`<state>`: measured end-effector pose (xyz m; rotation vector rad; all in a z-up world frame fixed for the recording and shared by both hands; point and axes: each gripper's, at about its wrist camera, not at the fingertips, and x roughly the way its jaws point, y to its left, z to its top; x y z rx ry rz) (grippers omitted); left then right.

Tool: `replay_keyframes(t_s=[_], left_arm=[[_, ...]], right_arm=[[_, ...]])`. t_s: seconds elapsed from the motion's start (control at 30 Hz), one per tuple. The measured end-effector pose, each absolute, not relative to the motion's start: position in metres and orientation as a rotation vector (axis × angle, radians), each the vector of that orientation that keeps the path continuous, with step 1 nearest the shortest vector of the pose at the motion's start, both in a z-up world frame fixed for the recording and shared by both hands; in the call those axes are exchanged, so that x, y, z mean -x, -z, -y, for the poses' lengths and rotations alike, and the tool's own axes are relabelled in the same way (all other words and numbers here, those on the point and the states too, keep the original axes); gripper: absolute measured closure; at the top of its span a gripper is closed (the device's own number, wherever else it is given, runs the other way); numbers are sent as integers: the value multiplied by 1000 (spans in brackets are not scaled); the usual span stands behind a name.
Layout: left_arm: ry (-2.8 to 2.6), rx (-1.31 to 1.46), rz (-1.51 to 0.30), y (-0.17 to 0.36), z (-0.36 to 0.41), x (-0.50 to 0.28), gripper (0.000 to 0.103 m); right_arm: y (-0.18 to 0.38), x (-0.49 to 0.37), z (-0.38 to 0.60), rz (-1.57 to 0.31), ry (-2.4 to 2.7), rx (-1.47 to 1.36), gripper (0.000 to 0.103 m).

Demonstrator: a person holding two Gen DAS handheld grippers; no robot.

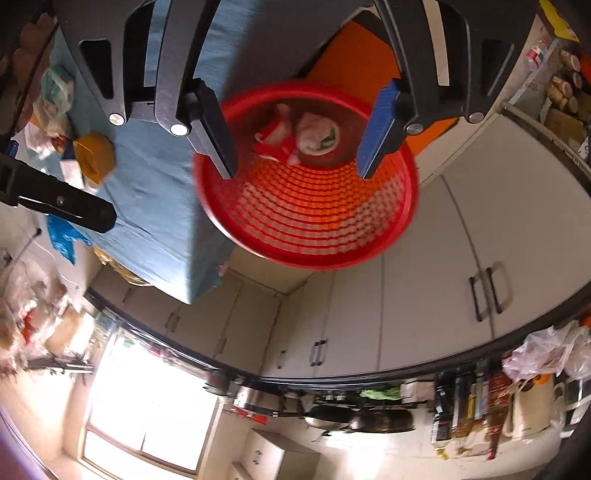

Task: Collect trash
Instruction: 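Carry the towel and red-white box to the red basket and release both, then return both tools to the table over the remaining trash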

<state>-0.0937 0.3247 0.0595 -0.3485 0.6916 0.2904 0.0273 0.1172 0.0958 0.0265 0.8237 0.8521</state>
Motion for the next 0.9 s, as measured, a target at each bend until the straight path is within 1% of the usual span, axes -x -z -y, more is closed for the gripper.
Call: replay_keyframes(t_s=[0.07,0.2,0.53,0.83,0.87,0.9], left_arm=[[-264,331,-690,-62,-307,93,35],[-188,288,-700,-62,-263,88,34],[-33,192,-747,-59,-167,71,34],[53,121,-777,-59,-109,60,31],[60,117,-779,-59,-105,59,31],[70,113,-780,-59,-102,59,30]], right_arm=[[-97,-20,-96,-811,-846,-39,41],[-96,-6,-47,-790,-794,-65,39],[-93,0,71,-779,-658,-197,39],[-103,-12,180,-738,-424,-270,39],[-104,-14,191,-729,-386,-269,39],[-103,-18,202,-725,-335,-266,36]])
